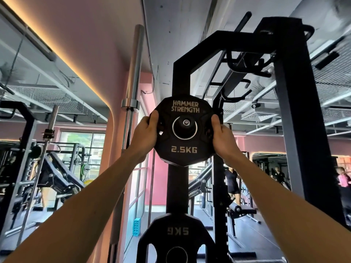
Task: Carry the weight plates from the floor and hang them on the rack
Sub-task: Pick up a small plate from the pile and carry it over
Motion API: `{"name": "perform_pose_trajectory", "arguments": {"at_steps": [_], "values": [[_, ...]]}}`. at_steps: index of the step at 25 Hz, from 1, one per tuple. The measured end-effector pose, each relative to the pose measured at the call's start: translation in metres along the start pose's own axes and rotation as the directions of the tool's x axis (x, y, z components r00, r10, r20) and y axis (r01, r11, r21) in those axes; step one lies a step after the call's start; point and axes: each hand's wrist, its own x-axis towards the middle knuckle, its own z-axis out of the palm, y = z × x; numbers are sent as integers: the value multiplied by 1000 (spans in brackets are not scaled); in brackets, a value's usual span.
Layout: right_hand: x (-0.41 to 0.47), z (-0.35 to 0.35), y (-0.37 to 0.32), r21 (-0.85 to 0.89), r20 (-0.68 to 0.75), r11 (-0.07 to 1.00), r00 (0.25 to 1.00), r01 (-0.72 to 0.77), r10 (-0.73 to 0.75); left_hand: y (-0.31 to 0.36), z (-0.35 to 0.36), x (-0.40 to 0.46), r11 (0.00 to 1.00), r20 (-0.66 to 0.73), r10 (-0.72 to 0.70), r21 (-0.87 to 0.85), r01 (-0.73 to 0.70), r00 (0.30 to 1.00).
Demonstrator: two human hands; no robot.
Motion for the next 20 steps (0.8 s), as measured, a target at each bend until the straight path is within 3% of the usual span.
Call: {"name": "perform_pose_trajectory", "arguments": {"at_steps": [11,17,20], "values": [[16,6,22,-87,1,993,996,85,-85,-20,6,11,999,-13,26,45,-25,1000],[4,3,9,-52,120,993,987,-102,108,-13,-2,5,980,97,-43,197,23,994],[-29,-8,16,-144,226,975,953,-171,201,-9,-7,-24,945,119,-100,322,57,988]]}}
